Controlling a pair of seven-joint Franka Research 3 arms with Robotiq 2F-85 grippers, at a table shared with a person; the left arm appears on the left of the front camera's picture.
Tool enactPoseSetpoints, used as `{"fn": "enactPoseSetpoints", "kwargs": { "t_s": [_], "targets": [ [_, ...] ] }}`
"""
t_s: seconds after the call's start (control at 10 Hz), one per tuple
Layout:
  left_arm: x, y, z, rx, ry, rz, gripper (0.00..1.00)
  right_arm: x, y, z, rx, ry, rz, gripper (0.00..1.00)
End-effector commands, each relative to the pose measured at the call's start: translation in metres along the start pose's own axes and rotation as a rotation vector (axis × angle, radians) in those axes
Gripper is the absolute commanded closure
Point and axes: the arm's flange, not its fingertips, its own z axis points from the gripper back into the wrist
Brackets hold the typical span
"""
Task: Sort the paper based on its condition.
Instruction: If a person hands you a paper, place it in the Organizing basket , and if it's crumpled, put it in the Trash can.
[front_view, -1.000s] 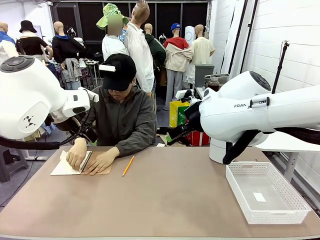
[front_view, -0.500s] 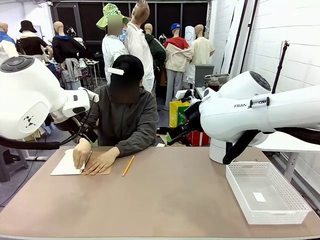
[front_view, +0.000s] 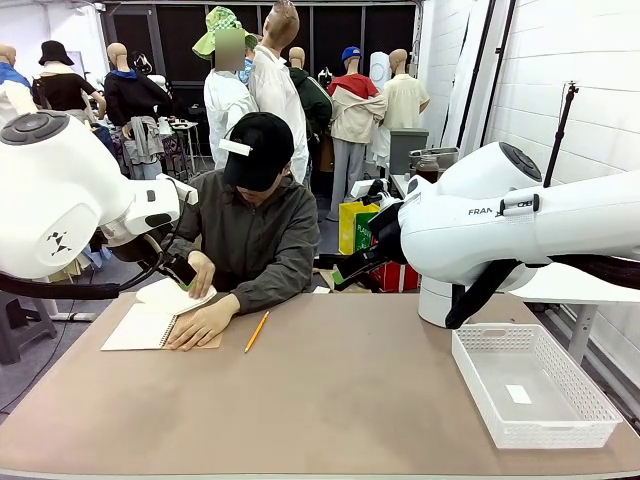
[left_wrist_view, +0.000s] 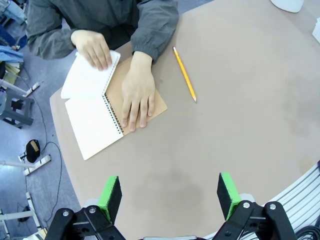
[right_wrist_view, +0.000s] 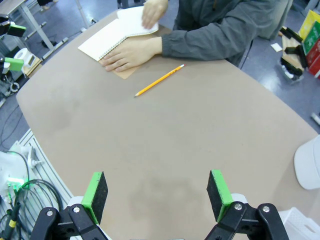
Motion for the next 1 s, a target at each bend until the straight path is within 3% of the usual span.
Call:
{"fn": "enactPoseSetpoints", "kwargs": {
  "t_s": [0.0,0.9],
  "targets": [
    [-0.0007,0.0018,-0.0005,-0.004,0.004,-0.010,0.00,0.0016,-0.0008,0.0002,0.003,0.012,-0.008,0.00],
    [-0.0007,0.0018,-0.0005,-0.004,0.004,-0.010,0.00,0.0016,-0.0008,0.0002,0.003,0.012,-0.008,0.00]
  ]
}}
